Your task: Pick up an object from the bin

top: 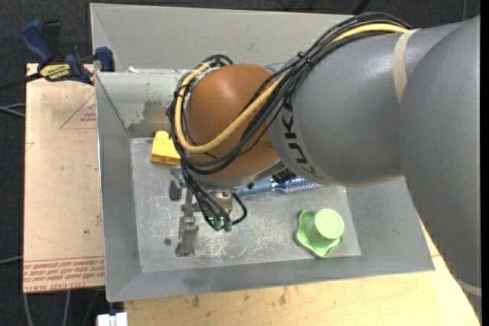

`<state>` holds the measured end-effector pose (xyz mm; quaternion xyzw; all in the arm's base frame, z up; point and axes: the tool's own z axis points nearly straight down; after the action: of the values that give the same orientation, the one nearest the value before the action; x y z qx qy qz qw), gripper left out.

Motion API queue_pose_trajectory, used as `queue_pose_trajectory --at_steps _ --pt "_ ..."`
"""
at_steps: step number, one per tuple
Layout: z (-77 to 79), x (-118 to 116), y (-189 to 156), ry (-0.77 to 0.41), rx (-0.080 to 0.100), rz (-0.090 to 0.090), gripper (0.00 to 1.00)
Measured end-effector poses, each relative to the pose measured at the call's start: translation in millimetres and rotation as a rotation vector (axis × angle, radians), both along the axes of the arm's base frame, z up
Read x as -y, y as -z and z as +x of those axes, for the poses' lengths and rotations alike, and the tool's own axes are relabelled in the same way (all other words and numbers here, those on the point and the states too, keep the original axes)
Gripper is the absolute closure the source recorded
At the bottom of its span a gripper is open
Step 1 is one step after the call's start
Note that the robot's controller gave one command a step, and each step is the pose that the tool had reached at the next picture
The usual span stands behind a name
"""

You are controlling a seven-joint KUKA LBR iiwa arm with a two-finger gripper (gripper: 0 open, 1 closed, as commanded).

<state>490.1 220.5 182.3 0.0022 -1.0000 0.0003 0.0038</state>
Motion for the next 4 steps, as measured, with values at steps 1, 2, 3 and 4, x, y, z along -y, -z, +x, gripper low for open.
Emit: queue_pose_trajectory --at_steps 1,2,3,4 --pt "-1.7 85 114 -0.193 0.016 0.003 0.0" --pt "71.7 140 81 -0.257 0.016 -0.001 0.0" --pt "66.5 172 79 -0.143 0.008 0.001 0.0" --pt "103.8 170 114 -0.115 0.011 0.003 0.0"
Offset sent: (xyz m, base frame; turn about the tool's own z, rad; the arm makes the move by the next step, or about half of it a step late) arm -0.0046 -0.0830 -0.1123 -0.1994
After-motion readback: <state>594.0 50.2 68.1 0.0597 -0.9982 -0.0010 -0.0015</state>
